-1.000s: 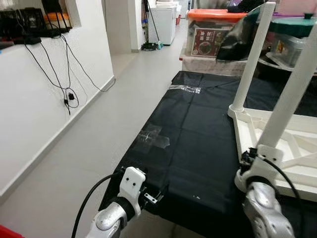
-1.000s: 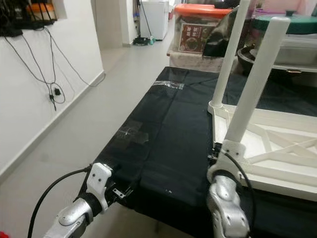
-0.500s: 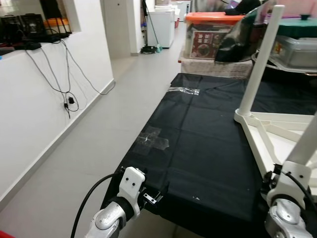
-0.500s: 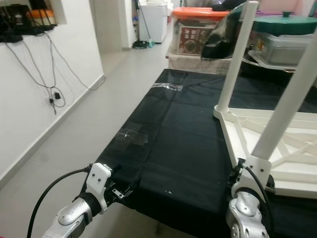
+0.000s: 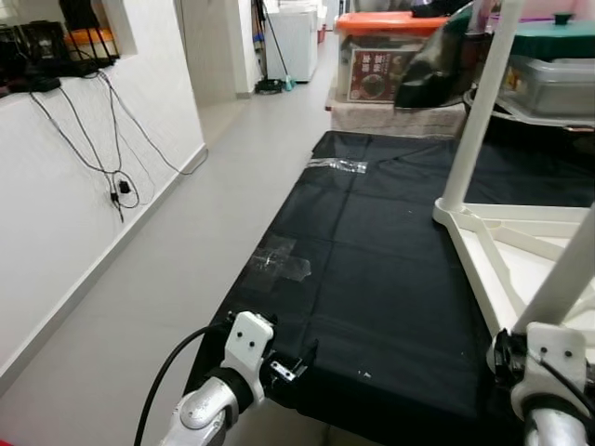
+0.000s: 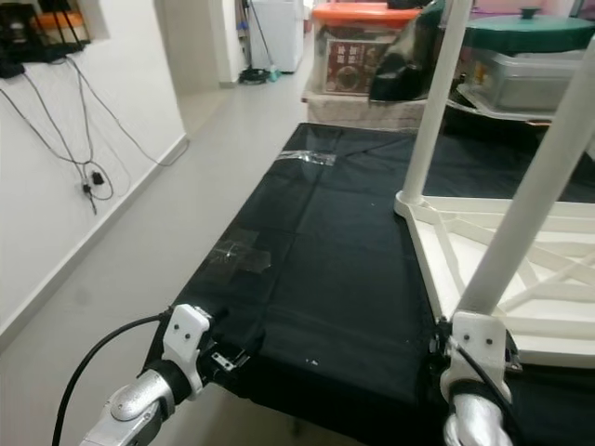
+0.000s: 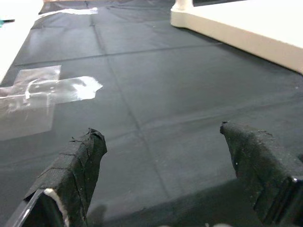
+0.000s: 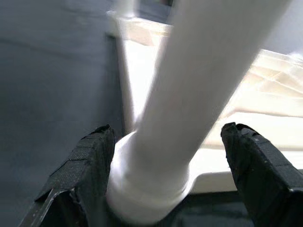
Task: Building children table
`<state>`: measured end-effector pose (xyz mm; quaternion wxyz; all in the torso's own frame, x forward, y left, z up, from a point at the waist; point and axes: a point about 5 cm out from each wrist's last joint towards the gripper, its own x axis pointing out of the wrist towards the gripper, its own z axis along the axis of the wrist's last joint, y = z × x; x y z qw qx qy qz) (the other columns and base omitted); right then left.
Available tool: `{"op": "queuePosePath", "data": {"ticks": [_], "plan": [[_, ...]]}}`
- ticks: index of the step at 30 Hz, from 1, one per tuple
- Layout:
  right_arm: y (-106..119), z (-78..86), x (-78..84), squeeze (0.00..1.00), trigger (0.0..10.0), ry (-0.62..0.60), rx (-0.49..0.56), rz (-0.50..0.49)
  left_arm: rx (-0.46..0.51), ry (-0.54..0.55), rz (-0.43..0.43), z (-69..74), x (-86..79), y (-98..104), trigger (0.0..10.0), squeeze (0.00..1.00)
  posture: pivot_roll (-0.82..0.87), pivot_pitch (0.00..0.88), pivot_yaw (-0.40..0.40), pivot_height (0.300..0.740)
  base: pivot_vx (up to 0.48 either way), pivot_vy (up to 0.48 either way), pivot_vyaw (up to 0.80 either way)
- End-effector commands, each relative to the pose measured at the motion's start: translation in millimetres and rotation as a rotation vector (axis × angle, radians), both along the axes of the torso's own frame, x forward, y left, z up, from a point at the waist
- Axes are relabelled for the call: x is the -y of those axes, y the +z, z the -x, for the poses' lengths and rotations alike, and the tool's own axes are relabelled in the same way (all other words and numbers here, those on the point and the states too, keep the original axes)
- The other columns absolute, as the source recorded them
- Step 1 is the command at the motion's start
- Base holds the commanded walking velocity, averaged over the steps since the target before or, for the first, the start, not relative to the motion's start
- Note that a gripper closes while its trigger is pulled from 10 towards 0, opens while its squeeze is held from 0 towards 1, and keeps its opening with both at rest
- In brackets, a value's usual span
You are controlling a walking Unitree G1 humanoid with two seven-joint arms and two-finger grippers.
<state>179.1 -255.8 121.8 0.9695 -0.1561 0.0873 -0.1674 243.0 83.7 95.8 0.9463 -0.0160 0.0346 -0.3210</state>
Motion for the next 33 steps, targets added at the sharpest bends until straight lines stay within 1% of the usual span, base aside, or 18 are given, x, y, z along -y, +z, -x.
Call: {"op": "queuePosePath", "data": {"ticks": [1,2,6,9,11,13,15,16,17,18,19,21,22,24,25,28,29,33], "plan": [[5,1.0,-12.8,0.0,10.0,0.11,0.027,-0.019,-0.018,0.003,-0.01,-1.2,-2.8,-3,10.0,0.0,0.02,0.0,0.015,0.74,0.0,0.0,0.0],[5,1.0,-12.8,0.0,10.0,0.11,0.027,-0.019,-0.018,0.003,-0.01,-1.2,-2.8,-3,10.0,0.0,0.02,0.0,0.015,0.74,0.0,0.0,0.0],[10,1.0,-42.3,0.0,10.0,0.342,0.03,-0.031,-0.017,0.003,-0.013,-2.0,-2.7,-3,10.0,0.0,0.03,0.0,0.007,0.74,0.0,0.0,0.0],[18,-4.5,-71.0,0.0,10.0,0.598,0.031,-0.105,-0.014,0.009,-0.017,-1.8,-2.6,-3,10.0,0.0,0.03,0.0,-0.002,0.74,0.0,0.0,0.0],[21,-6.3,-77.4,0.0,10.0,0.657,0.03,-0.13,-0.013,0.01,-0.017,-1.7,-2.6,-3,10.0,0.0,0.03,0.0,-0.002,0.74,0.0,0.0,0.0],[36,-28.2,-91.7,0.0,10.0,0.714,0.087,-0.214,-0.013,0.011,-0.016,-1.2,-2.4,-4,10.0,0.0,0.04,0.0,-0.01,0.74,0.0,0.0,0.0],[36,-28.2,-91.7,0.0,10.0,0.714,0.087,-0.214,-0.013,0.011,-0.016,-1.2,-2.4,-4,10.0,0.0,0.04,0.0,-0.01,0.74,0.0,0.0,0.0],[46,-48.3,-99.5,0.0,10.0,0.708,0.144,-0.233,-0.013,0.013,-0.015,-0.7,-1.8,-4,10.0,0.0,0.05,0.0,-0.023,0.74,0.0,0.0,0.0],[46,-48.3,-99.5,0.0,10.0,0.708,0.144,-0.233,-0.013,0.013,-0.015,-0.7,-1.8,-4,10.0,0.0,0.05,0.0,-0.023,0.74,0.0,0.0,0.0],[53,-76.5,-109.6,0.0,10.0,0.667,0.196,-0.27,-0.011,0.015,-0.013,0.0,-0.9,-3,10.0,0.0,0.06,0.0,-0.031,0.74,0.0,0.0,0.0],[53,-76.5,-109.6,0.0,10.0,0.667,0.196,-0.27,-0.011,0.015,-0.013,0.0,-0.9,-3,10.0,0.0,0.06,0.0,-0.031,0.74,0.0,0.0,0.0],[62,-120.8,-130.2,0.0,10.0,0.592,0.244,-0.316,-0.006,0.018,-0.01,1.9,0.9,-2,10.0,0.0,0.08,0.0,-0.039,0.74,0.0,0.0,0.0],[62,-120.8,-130.2,0.0,10.0,0.592,0.244,-0.316,-0.006,0.018,-0.01,1.9,0.9,-2,10.0,0.0,0.08,0.0,-0.039,0.74,0.0,0.0,0.0],[67,-159.3,-149.3,0.0,10.0,0.53,0.225,-0.359,0.012,0.028,-0.011,6.0,2.7,3,10.0,0.0,0.12,0.0,-0.074,0.74,0.0,0.0,0.0],[67,-159.3,-149.3,0.0,10.0,0.53,0.225,-0.359,0.012,0.028,-0.011,6.0,2.7,3,10.0,0.0,0.12,0.0,-0.074,0.74,0.0,0.0,0.0],[74,-185.0,-160.1,0.0,10.0,0.479,0.206,-0.348,0.023,0.043,-0.006,11.5,4.0,7,10.0,0.0,0.13,0.0,-0.086,0.74,0.0,0.0,0.0],[78,-196.9,-157.6,0.0,10.0,0.449,0.22,-0.33,0.024,0.052,-0.002,15.6,4.7,9,10.0,0.0,0.14,0.0,-0.091,0.74,0.0,0.0,0.0],[83,-212.1,-147.4,0.0,10.0,0.371,0.219,-0.284,0.024,0.062,0.004,23.2,6.0,12,10.0,0.0,0.15,0.0,-0.103,0.74,0.0,0.0,0.0]]}}
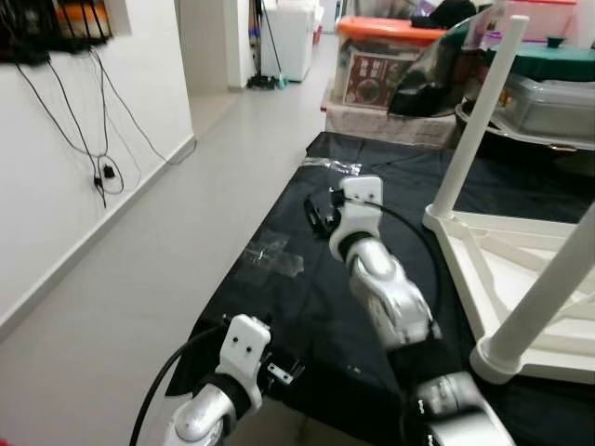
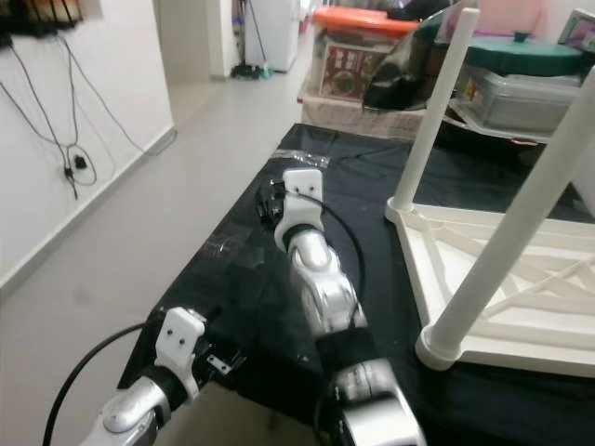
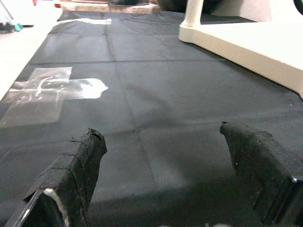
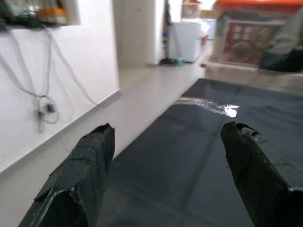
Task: Building children table
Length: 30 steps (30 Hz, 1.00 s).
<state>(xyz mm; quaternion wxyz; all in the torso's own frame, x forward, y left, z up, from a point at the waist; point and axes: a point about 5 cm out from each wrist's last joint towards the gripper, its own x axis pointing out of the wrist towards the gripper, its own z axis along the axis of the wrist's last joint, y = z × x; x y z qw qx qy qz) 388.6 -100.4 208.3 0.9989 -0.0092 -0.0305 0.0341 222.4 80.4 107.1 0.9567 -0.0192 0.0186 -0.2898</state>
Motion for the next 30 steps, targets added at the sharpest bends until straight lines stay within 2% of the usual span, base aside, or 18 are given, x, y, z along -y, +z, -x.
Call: {"op": "queuePosePath", "data": {"ticks": [1,2,3,4,5,7,9,11,12,14,17,19,20,21,23,30], "plan": [[-5,-9.7,19.3,0.0,10.0,-0.126,-0.044,0.044,-0.008,-0.002,-0.003,8.4,3.3,3,10.0,0.0,0.16,0.015,-0.107,0.74,0.0,0.0,0.0],[-5,-9.7,19.3,0.0,10.0,-0.126,-0.044,0.044,-0.008,-0.002,-0.003,8.4,3.3,3,10.0,0.0,0.16,0.015,-0.107,0.74,0.0,0.0,0.0],[-12,-18.1,42.4,0.0,10.0,-0.273,-0.129,0.153,-0.018,0.001,0.008,17.2,4.2,7,10.0,0.0,0.17,0.052,-0.112,0.74,0.0,0.0,0.0],[-15,-19.1,51.1,0.0,10.0,-0.32,-0.157,0.189,-0.021,0.001,0.012,19.8,4.3,8,10.0,0.0,0.17,0.052,-0.112,0.74,0.0,0.0,0.0],[-15,-19.1,51.1,0.0,10.0,-0.32,-0.157,0.189,-0.021,0.001,0.012,19.8,4.3,8,10.0,0.0,0.17,0.052,-0.112,0.74,0.0,0.0,0.0],[-22,-18.9,67.0,0.0,10.0,-0.385,-0.218,0.194,-0.026,0.002,0.02,26.1,5.0,12,10.0,0.0,0.17,0.082,-0.107,0.74,0.0,0.0,0.0],[-22,-18.9,67.0,0.0,10.0,-0.385,-0.218,0.194,-0.026,0.002,0.02,26.1,5.0,12,10.0,0.0,0.17,0.082,-0.107,0.74,0.0,0.0,0.0],[-29,-16.9,85.7,0.0,10.0,-0.451,-0.263,0.217,-0.035,-0.006,0.029,33.9,7.2,17,10.0,0.0,0.17,0.13,-0.108,0.74,0.0,0.0,0.0],[-29,-16.9,85.7,0.0,10.0,-0.451,-0.263,0.217,-0.035,-0.006,0.029,33.9,7.2,17,10.0,0.0,0.17,0.13,-0.108,0.74,0.0,0.0,0.0],[-36,-13.4,103.6,0.0,10.0,-0.491,-0.314,0.181,-0.045,-0.013,0.037,40.8,8.9,21,10.0,0.0,0.16,0.158,-0.098,0.74,0.0,0.0,0.0],[-38,-12.3,108.5,0.0,10.0,-0.502,-0.325,0.166,-0.046,-0.015,0.039,42.9,9.3,23,10.0,0.0,0.17,0.162,-0.099,0.74,0.0,0.0,0.0],[-44,-8.4,121.2,0.0,10.0,-0.542,-0.357,0.16,-0.054,-0.016,0.043,46.7,9.7,26,10.0,0.0,0.16,0.182,-0.093,0.74,0.0,0.0,0.0],[-44,-8.4,121.2,0.0,10.0,-0.542,-0.357,0.16,-0.054,-0.016,0.043,46.7,9.7,26,10.0,0.0,0.16,0.182,-0.093,0.74,0.0,0.0,0.0],[-49,-4.3,132.7,0.0,10.0,-0.588,-0.386,0.15,-0.062,-0.016,0.046,49.4,9.7,28,10.0,0.0,0.16,0.192,-0.091,0.74,0.0,0.0,0.0],[-49,-4.3,132.7,0.0,10.0,-0.588,-0.386,0.15,-0.062,-0.016,0.046,49.4,9.7,28,10.0,0.0,0.16,0.192,-0.091,0.74,0.0,0.0,0.0],[-58,2.7,147.5,0.0,10.0,-0.641,-0.451,0.099,-0.084,-0.016,0.046,55.0,8.8,32,10.0,0.0,0.16,0.205,-0.084,0.74,0.0,0.0,0.0]]}}
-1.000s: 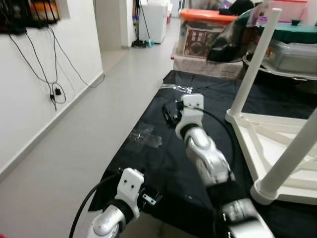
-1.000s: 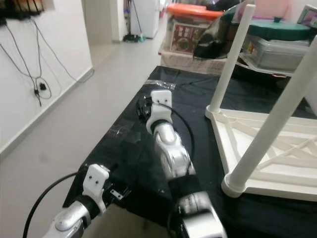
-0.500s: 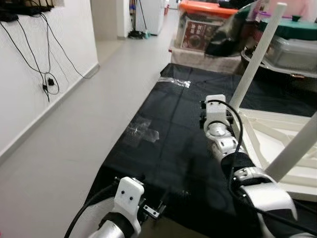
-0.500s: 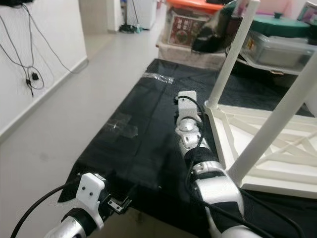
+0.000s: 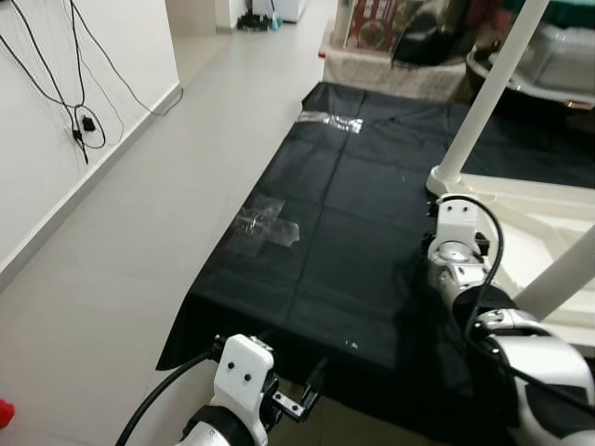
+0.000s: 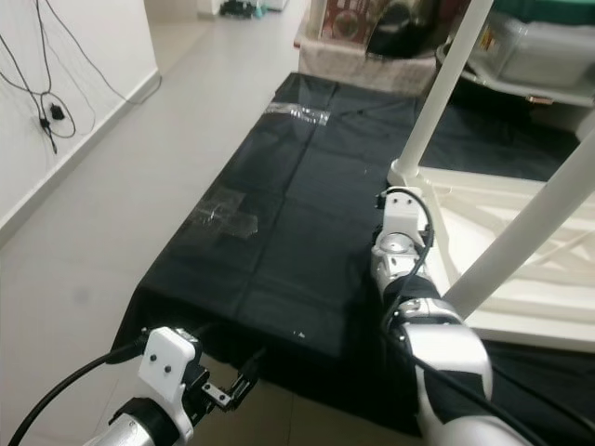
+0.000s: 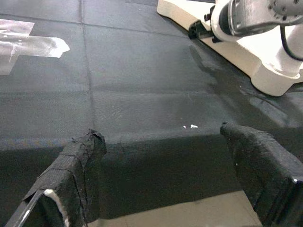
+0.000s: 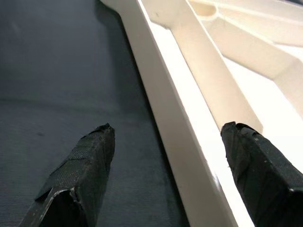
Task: Building children table
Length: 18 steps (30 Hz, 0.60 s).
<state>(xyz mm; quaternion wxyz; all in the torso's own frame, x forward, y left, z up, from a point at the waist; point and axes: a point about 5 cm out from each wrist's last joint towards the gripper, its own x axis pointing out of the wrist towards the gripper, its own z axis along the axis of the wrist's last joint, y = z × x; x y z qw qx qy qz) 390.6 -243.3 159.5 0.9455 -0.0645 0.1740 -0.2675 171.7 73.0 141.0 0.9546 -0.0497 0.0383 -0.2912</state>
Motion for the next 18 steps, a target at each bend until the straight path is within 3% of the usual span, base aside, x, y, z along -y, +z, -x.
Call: {"op": "queuePosePath", "data": {"ticks": [1,6,7,8,9,10,18], "plan": [[-12,5.9,5.0,0.0,10.0,-0.038,-0.049,-0.055,-0.03,-0.013,-0.001,4.8,1.2,-2,10.0,0.0,0.15,0.208,-0.083,0.74,0.0,0.0,0.0],[-20,8.5,2.8,0.0,10.0,-0.045,-0.081,-0.159,-0.036,-0.012,-0.004,5.8,0.8,-1,10.0,0.0,0.16,0.208,-0.083,0.74,0.0,0.0,0.0],[-23,8.4,-0.2,0.0,3.5,-0.027,-0.092,-0.201,-0.037,-0.011,-0.006,5.7,0.6,-1,10.0,0.0,0.15,0.206,-0.082,0.74,0.0,0.0,0.0],[-25,8.4,-2.4,0.0,1.8,-0.012,-0.099,-0.228,-0.038,-0.01,-0.007,5.6,0.5,-1,10.0,0.0,0.15,0.206,-0.082,0.74,0.0,0.0,0.0],[-25,8.4,-2.4,0.0,1.8,-0.012,-0.099,-0.228,-0.038,-0.01,-0.007,5.6,0.5,-1,10.0,0.0,0.15,0.206,-0.082,0.74,0.0,0.0,0.0],[-25,8.3,-3.8,0.0,0.0,-0.002,-0.104,-0.244,-0.038,-0.009,-0.008,5.5,0.4,-1,10.0,0.0,0.15,0.206,-0.082,0.74,0.0,0.0,0.0],[-15,2.1,-8.9,0.0,0.0,0.042,-0.082,-0.255,-0.039,-0.012,-0.013,1.1,0.7,-2,10.0,0.0,0.14,0.185,-0.076,0.74,0.0,0.0,0.0]]}}
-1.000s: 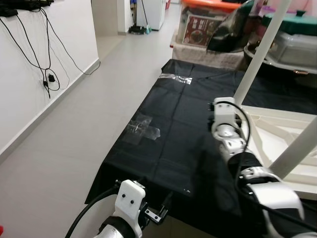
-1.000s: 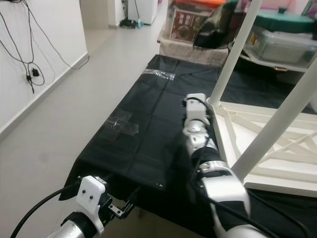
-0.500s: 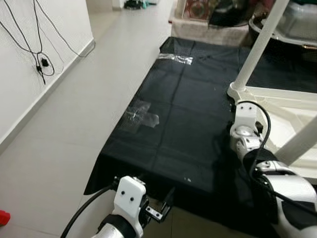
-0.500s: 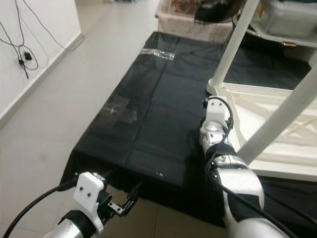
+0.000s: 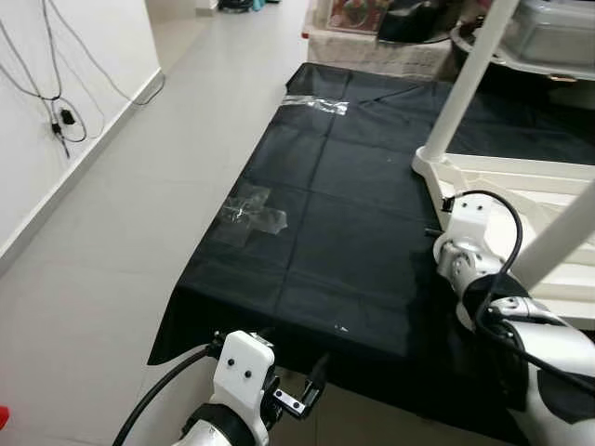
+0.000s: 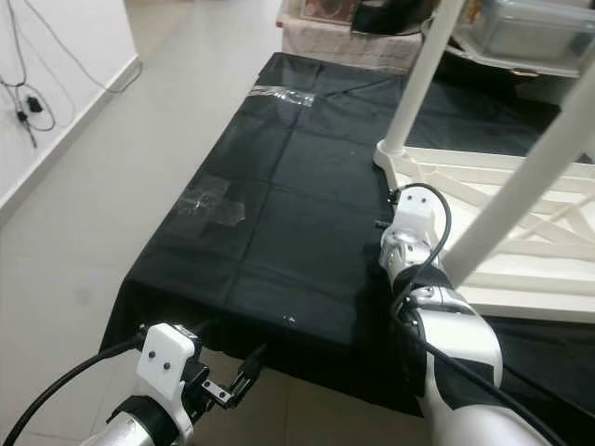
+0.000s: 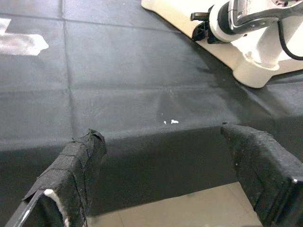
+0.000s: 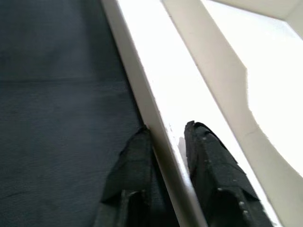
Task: Building children table
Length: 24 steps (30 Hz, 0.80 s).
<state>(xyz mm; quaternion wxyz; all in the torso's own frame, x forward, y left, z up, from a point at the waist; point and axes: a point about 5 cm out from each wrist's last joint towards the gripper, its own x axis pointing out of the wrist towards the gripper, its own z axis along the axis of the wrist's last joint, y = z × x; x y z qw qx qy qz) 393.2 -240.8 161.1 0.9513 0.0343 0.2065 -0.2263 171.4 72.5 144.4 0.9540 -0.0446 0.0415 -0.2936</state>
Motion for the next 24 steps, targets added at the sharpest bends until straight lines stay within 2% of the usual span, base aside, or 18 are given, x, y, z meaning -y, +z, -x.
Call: {"op": "queuePosePath", "data": {"ticks": [1,5,6,8,10,13,15,16,18,19,21,23,24], "plan": [[-13,3.0,-8.0,0.0,0.0,0.027,-0.063,-0.023,-0.037,-0.006,-0.003,-0.7,0.2,-6,10.0,0.0,0.14,0.18,-0.076,0.74,0.0,0.0,0.0],[-11,1.0,-11.3,0.0,0.0,0.061,-0.059,-0.011,-0.036,-0.005,-0.005,-3.0,0.1,-7,10.0,0.0,0.13,0.173,-0.076,0.74,0.0,0.0,0.0],[-10,-0.9,-17.1,0.0,0.0,0.123,-0.062,0.005,-0.034,-0.003,-0.008,-5.3,-0.2,-8,10.0,0.0,0.13,0.158,-0.073,0.74,0.0,0.0,0.0],[-10,-2.1,-21.2,0.0,0.0,0.165,-0.066,0.015,-0.034,-0.002,-0.01,-6.8,-0.5,-9,10.0,0.0,0.13,0.158,-0.073,0.74,0.0,0.0,0.0],[-15,-2.7,-35.9,0.0,0.0,0.314,-0.1,0.037,-0.027,-0.003,-0.02,-11.4,-1.1,-11,10.0,0.0,0.12,0.135,-0.063,0.74,0.0,0.0,0.0],[-18,-2.3,-41.4,0.0,0.0,0.369,-0.116,0.041,-0.025,-0.003,-0.023,-13.2,-1.3,-11,10.0,0.0,0.12,0.135,-0.063,0.74,0.0,0.0,0.0],[-27,0.3,-58.5,0.0,0.0,0.583,-0.164,0.057,-0.022,-0.002,-0.029,-17.7,-2.0,-14,10.0,0.0,0.11,0.113,-0.059,0.74,0.0,0.0,0.0],[-27,0.3,-58.5,0.0,0.0,0.583,-0.164,0.057,-0.022,-0.002,-0.029,-17.7,-2.0,-14,10.0,0.0,0.11,0.113,-0.059,0.74,0.0,0.0,0.0],[-33,4.5,-68.7,0.0,0.0,0.771,-0.205,0.07,-0.02,0.0,-0.035,-20.9,-2.7,-16,10.0,0.0,0.11,0.102,-0.055,0.74,0.0,0.0,0.0],[-34,6.9,-69.1,0.0,0.0,0.85,-0.219,0.063,-0.02,0.003,-0.038,-22.7,-3.3,-17,10.0,0.0,0.11,0.092,-0.054,0.74,0.0,0.0,0.0],[-35,8.5,-68.7,0.0,0.0,0.895,-0.227,0.057,-0.02,0.005,-0.039,-24.1,-3.8,-18,10.0,0.0,0.11,0.09,-0.054,0.74,0.0,0.0,0.0],[-36,13.3,-61.8,0.0,0.0,0.992,-0.262,0.07,-0.019,0.009,-0.041,-26.9,-4.7,-19,10.0,0.0,0.11,0.083,-0.055,0.74,0.0,0.0,0.0],[-38,16.1,-55.6,0.0,0.0,1.037,-0.284,0.108,-0.019,0.011,-0.041,-27.9,-5.1,-20,10.0,0.0,0.11,0.077,-0.054,0.74,0.0,0.0,0.0]]}}
